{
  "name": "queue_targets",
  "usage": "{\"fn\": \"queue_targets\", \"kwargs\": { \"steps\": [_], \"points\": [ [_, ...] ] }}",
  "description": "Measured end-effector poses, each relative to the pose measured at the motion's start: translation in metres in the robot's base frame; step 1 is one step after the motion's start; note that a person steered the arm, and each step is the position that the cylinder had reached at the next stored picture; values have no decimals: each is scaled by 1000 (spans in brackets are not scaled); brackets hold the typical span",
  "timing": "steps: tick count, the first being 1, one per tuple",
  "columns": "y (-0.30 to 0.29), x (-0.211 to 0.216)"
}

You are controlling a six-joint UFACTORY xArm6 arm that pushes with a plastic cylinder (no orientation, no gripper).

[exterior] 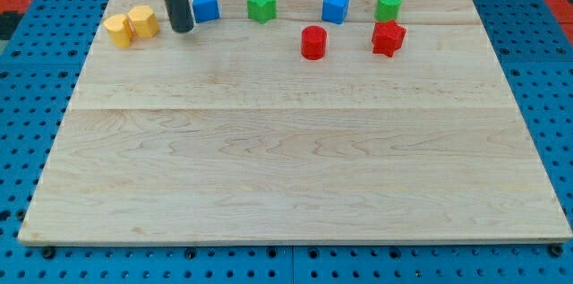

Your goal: Touch the bottom of the yellow heart

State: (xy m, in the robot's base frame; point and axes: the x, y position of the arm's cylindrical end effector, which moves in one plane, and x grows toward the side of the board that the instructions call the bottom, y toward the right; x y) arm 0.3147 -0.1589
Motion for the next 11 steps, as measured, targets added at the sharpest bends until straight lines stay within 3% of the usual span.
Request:
{"fn": "queue_targets", "kwargs": {
  "steps": [1, 2, 3, 4, 5, 6, 8, 11],
  "points": [
    [-32, -6],
    [-44, -44],
    [-4, -11],
    [-2, 74],
    [-60, 48],
    [-72, 8],
    [-66, -25],
    [9, -3]
  ]
}}
